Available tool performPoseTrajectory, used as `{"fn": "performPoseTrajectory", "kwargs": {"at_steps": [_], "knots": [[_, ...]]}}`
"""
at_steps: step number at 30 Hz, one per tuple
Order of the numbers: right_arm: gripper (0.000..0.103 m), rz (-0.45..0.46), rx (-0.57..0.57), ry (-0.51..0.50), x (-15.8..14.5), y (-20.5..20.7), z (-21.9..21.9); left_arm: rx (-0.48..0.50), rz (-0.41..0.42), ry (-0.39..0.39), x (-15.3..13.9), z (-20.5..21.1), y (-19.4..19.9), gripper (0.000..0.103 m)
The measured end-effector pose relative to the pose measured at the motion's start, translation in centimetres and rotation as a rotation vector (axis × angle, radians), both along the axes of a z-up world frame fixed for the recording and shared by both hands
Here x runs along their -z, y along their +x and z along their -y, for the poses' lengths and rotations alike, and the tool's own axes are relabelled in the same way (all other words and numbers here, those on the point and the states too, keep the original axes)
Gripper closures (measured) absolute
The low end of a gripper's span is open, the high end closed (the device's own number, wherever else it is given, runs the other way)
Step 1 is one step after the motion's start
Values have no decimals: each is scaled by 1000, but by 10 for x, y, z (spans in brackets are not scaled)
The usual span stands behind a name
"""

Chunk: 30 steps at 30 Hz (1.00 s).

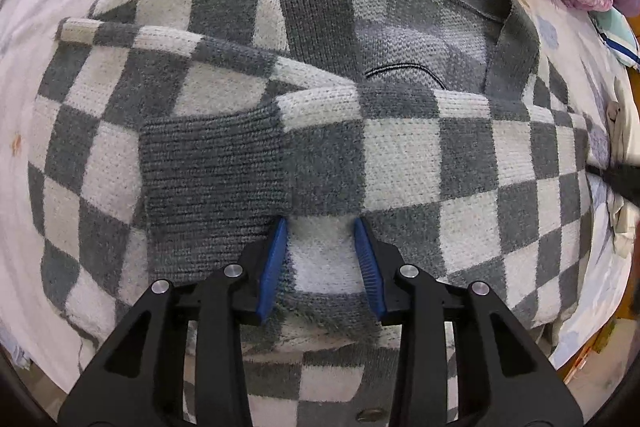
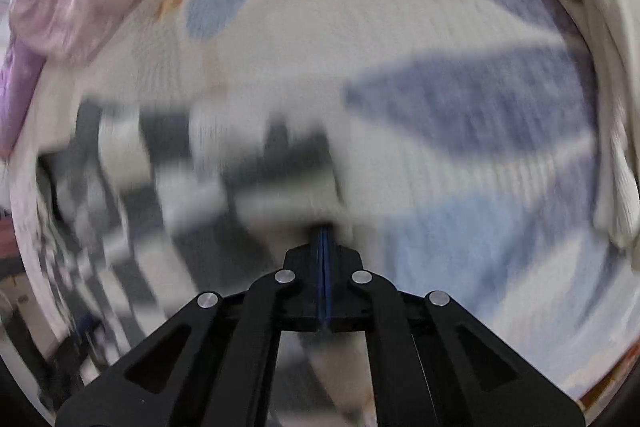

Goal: Fold large clothes
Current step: 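Lift the cuff with the right tool and fold the sleeve across the body, then open the right tool and withdraw both tools above the cardigan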

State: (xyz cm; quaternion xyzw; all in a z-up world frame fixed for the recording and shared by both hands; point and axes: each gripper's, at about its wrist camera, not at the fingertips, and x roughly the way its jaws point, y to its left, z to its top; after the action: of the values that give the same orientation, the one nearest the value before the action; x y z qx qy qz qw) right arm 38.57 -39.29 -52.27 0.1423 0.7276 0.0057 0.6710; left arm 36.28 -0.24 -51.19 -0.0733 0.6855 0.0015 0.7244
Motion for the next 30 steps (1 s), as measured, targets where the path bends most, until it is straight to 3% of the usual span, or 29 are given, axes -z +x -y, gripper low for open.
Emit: {"fn": "performPoseTrajectory", "kwargs": {"at_steps": [3, 5, 6, 7, 13, 17, 18, 20, 22, 24, 25, 30], "knots": [[103, -90, -9, -11, -6, -74, -5, 18, -15, 28, -5, 4, -11, 67], [101, -210, 3, -27, 15, -119, -7, 22, -5, 35, -4, 9, -16, 67], [102, -222, 32, -14, 28, -131, -5, 25, 4, 33, -2, 9, -15, 66], [103, -168, 83, -4, 37, -141, 0, 24, 8, 26, 1, 9, -15, 65], [98, -147, 115, -23, 13, -141, 6, 33, 3, -15, 3, 5, -11, 64], [97, -102, 116, -21, -26, -134, -3, 46, -19, 12, -6, 9, -14, 61], [93, -91, 124, -17, -37, -134, -4, 49, -26, 11, -12, 7, -18, 57], [66, -57, 140, -8, -56, -135, -3, 50, -16, 21, -22, 10, -21, 42], [46, -13, 134, -16, -79, -137, -5, 41, -2, 49, -34, 13, -26, 41], [37, 12, 112, -18, -92, -140, 1, 17, -10, 39, -44, 12, -31, 41], [26, 24, 101, -25, -102, -139, 0, 6, -13, 43, -49, 11, -35, 40], [16, 94, 62, -36, -136, -140, -9, -6, 0, 65, -81, 10, -55, 35]]}}
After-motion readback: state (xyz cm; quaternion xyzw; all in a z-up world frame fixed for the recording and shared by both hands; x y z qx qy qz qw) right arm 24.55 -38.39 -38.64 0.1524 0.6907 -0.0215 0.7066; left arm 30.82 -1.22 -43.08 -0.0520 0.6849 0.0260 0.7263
